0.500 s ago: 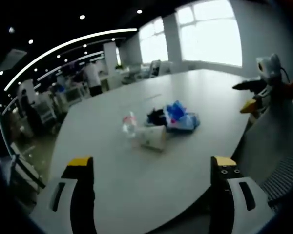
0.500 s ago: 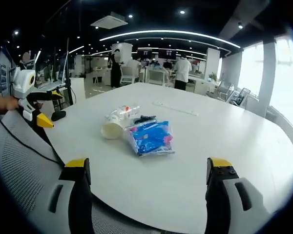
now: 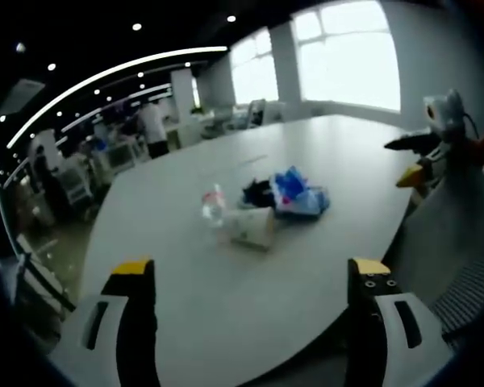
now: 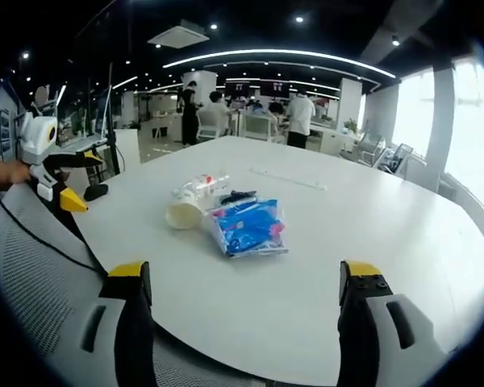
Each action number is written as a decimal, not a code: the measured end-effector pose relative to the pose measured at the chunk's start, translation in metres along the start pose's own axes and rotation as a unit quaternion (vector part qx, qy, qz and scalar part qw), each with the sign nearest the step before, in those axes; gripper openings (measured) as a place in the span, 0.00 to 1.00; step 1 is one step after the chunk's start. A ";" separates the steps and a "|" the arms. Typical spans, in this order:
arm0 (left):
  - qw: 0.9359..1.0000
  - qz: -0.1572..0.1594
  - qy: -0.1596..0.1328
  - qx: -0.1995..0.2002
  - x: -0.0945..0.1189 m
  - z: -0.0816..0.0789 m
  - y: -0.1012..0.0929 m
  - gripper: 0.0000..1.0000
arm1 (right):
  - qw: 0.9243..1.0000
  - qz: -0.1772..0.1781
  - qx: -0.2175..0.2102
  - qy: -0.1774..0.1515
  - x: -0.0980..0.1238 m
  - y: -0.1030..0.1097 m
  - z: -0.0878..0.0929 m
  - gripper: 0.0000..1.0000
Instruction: Arrange the tabletop items into an orderly group along one side of the table until the central work area is clear of visible clutter.
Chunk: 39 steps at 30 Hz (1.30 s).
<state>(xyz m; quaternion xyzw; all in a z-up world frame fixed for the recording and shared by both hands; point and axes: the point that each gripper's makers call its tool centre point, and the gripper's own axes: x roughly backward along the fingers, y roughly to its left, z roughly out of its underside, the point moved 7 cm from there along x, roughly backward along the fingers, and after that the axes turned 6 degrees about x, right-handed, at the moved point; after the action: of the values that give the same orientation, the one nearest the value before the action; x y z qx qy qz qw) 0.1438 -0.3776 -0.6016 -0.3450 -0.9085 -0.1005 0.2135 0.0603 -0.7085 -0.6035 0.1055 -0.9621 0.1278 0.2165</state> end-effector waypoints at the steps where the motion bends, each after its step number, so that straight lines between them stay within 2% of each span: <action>1: 1.000 0.000 0.000 0.000 0.000 0.000 0.000 0.96 | 1.000 0.000 0.001 0.001 0.000 0.000 0.000 0.96; 20: 1.000 0.001 -0.005 0.006 -0.001 -0.003 0.000 0.99 | 1.000 -0.003 0.004 0.008 0.000 -0.001 0.002 0.96; 22: 1.000 -0.003 -0.017 0.011 0.000 -0.007 0.001 0.99 | 1.000 -0.002 0.004 0.009 0.000 -0.001 0.002 0.96; 27: 0.999 -0.007 -0.018 0.030 0.000 -0.008 0.006 0.99 | 1.000 0.001 0.004 0.010 -0.001 -0.002 0.003 0.95; 30: 0.999 -0.009 -0.018 0.028 0.000 -0.010 0.007 0.99 | 1.000 0.000 0.004 0.012 -0.001 -0.002 0.003 0.95; 34: 0.999 -0.012 -0.018 0.030 -0.002 -0.016 0.013 0.99 | 1.000 0.000 0.004 0.013 -0.001 -0.002 0.003 0.94; 39: 0.999 -0.012 -0.028 0.029 -0.008 -0.035 0.019 0.99 | 1.000 -0.001 0.004 0.015 -0.002 -0.001 0.003 0.93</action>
<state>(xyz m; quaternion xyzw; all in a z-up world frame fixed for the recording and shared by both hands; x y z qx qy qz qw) 0.1731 -0.3793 -0.5735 -0.3303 -0.9208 -0.0670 0.1962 0.0608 -0.7106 -0.6070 0.1051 -0.9581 0.1335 0.2307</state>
